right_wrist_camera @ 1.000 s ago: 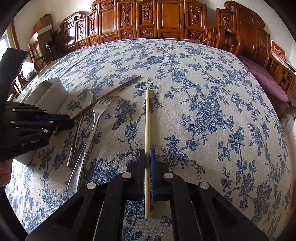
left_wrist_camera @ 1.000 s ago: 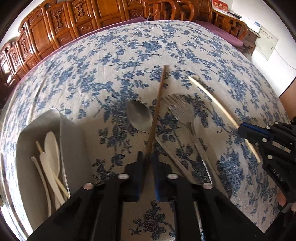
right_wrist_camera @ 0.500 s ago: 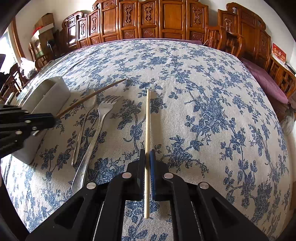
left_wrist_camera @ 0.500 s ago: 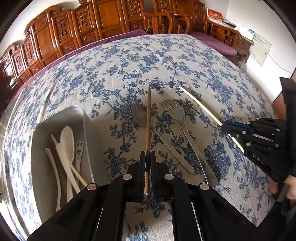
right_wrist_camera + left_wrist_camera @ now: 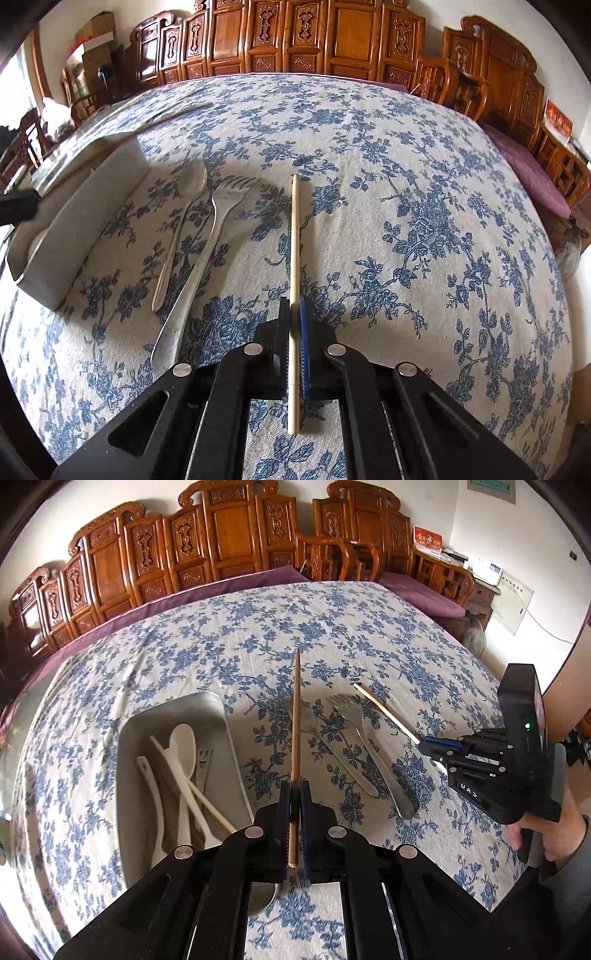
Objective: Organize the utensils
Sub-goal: 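Grasp the dark brown chopstick with the left tool while the right tool holds its chopstick, then carry the dark chopstick into the tray and open the left tool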
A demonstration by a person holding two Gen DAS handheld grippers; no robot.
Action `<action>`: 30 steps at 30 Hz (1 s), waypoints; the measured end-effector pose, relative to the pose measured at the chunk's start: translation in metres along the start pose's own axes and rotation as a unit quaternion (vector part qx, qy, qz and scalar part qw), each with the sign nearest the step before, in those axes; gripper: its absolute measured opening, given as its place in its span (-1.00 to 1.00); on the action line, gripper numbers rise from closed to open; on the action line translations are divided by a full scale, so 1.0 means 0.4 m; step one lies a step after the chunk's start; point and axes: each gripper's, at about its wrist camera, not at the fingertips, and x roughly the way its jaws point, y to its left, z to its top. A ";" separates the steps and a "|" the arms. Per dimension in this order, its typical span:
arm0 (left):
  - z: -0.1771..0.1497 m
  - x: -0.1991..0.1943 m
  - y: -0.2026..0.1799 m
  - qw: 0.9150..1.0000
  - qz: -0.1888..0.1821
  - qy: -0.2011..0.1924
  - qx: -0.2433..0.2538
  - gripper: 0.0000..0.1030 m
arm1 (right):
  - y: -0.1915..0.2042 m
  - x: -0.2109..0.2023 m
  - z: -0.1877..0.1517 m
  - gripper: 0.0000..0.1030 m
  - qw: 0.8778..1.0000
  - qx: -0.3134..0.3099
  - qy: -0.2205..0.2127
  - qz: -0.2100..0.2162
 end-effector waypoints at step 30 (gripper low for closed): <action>-0.110 -0.052 0.179 0.997 0.049 0.000 -0.056 -0.92 | 0.029 -0.081 -0.006 -0.89 0.999 -0.003 -0.039 -0.007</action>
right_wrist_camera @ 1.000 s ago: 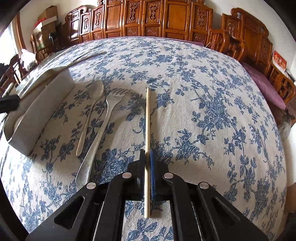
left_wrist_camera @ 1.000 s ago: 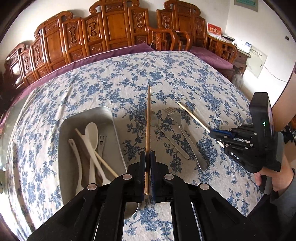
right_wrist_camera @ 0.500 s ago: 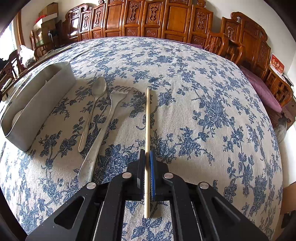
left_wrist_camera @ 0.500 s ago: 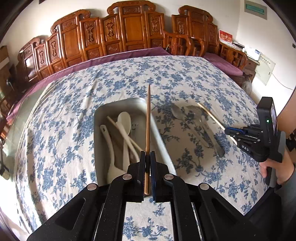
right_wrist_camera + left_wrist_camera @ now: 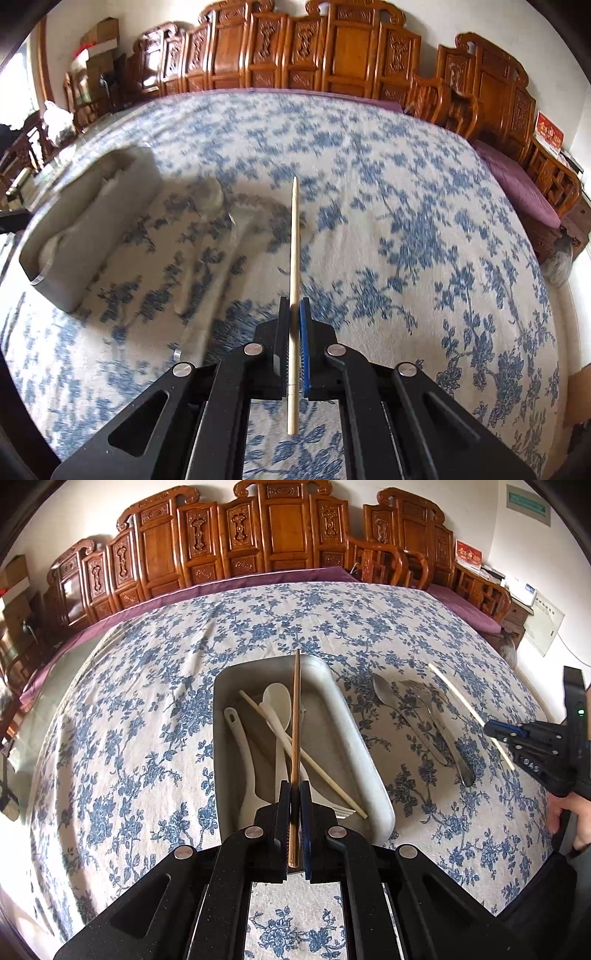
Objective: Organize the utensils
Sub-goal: 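Carry the dark chopstick into the tray and open the left tool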
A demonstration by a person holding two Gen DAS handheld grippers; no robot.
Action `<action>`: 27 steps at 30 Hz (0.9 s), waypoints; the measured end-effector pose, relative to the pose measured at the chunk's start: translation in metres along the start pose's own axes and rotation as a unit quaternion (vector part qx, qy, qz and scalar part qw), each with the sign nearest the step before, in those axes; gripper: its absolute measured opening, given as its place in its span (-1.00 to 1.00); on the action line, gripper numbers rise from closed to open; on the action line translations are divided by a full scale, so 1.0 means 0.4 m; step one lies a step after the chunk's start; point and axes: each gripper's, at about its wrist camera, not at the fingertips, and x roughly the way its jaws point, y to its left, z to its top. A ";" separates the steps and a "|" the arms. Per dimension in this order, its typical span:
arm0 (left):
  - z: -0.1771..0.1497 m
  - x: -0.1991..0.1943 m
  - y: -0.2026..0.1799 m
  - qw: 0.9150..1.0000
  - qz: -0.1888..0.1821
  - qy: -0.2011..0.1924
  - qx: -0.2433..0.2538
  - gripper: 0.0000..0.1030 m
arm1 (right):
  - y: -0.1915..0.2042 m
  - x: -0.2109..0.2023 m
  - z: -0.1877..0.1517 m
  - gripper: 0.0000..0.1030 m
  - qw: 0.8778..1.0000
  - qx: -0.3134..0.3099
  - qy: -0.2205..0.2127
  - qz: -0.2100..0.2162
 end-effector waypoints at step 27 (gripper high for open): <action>-0.056 0.077 0.049 0.999 -0.013 0.030 -0.026 -0.91 | 0.222 -0.124 0.045 -0.89 0.993 -0.085 -0.055 0.066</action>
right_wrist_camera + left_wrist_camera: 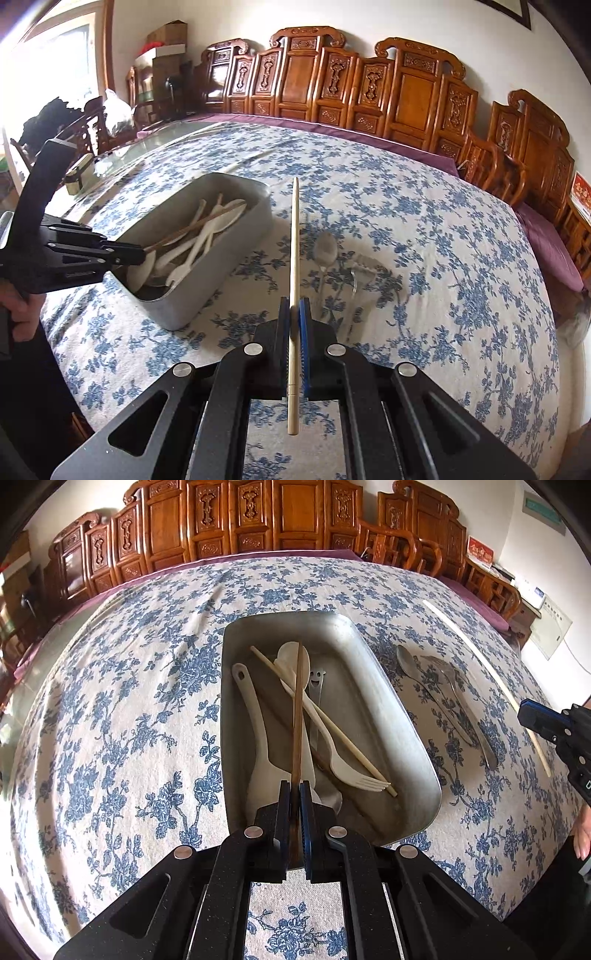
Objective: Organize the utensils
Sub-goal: 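Carry the dark chopstick into the tray and open the left tool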
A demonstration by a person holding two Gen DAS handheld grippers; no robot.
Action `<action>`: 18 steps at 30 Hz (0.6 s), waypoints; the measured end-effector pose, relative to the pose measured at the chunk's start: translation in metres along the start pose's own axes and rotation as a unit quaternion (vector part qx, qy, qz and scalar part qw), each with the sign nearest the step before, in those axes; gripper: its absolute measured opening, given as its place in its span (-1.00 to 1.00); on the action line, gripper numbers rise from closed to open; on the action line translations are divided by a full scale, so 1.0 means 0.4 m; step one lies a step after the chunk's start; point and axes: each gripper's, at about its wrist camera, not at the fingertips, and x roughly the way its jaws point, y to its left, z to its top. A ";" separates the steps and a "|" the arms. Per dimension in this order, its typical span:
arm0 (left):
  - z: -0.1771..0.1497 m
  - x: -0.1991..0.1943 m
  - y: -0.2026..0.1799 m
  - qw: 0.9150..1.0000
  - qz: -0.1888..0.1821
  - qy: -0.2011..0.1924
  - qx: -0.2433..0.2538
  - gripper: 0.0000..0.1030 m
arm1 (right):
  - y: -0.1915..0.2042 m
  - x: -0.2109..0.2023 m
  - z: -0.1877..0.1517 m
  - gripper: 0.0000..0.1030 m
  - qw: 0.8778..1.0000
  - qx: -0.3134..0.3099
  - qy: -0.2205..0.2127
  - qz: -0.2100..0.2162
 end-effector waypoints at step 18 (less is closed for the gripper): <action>0.015 -0.073 0.043 0.999 0.004 -0.054 -0.006 -0.72 | 0.120 0.059 0.086 -0.88 0.999 0.024 0.008 0.046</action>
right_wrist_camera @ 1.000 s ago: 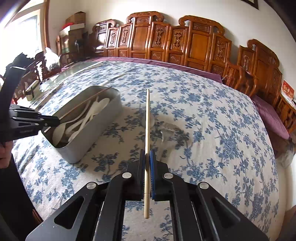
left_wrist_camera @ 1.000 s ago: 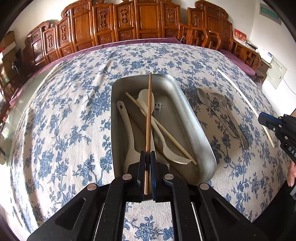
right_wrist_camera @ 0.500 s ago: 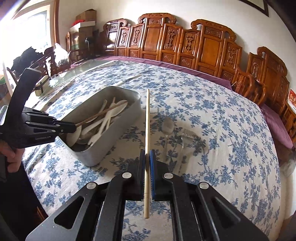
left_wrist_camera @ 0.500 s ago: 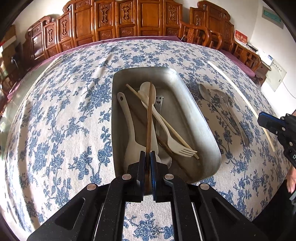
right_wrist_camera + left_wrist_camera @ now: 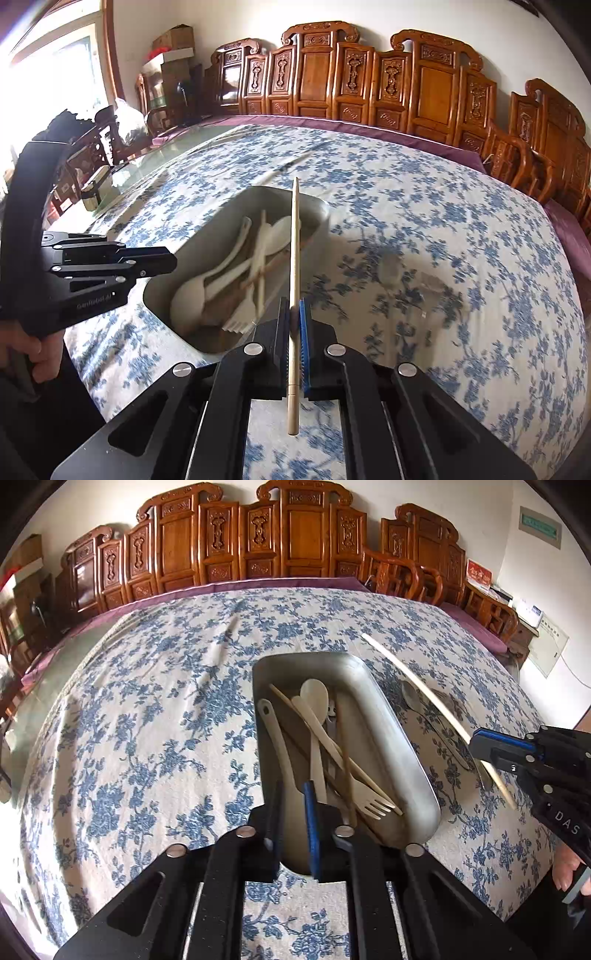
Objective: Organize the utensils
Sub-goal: 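Carry the dark chopstick into the tray and open the left tool, then lower the light chopstick into the tray and open the right tool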
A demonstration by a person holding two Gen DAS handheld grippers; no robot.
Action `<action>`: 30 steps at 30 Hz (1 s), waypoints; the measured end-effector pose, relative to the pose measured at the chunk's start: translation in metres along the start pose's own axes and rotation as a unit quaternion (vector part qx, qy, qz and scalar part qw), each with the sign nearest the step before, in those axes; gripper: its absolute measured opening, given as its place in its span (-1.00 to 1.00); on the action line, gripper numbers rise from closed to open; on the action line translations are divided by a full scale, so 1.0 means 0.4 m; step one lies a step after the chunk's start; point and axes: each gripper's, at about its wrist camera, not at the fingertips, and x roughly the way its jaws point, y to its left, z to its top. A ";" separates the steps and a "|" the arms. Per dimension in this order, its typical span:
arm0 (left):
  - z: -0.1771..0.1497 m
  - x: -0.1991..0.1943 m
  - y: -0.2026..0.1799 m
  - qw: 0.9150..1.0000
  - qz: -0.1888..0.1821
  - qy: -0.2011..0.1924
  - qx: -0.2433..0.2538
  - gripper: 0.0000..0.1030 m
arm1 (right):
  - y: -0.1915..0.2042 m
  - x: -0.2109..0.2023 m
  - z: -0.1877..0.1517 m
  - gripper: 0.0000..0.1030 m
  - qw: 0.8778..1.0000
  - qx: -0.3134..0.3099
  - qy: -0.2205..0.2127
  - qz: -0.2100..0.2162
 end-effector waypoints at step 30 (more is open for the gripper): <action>0.023 -0.024 0.105 0.998 0.031 -0.025 -0.042 0.46 | 0.085 0.203 0.042 -0.88 0.995 0.056 0.064 0.058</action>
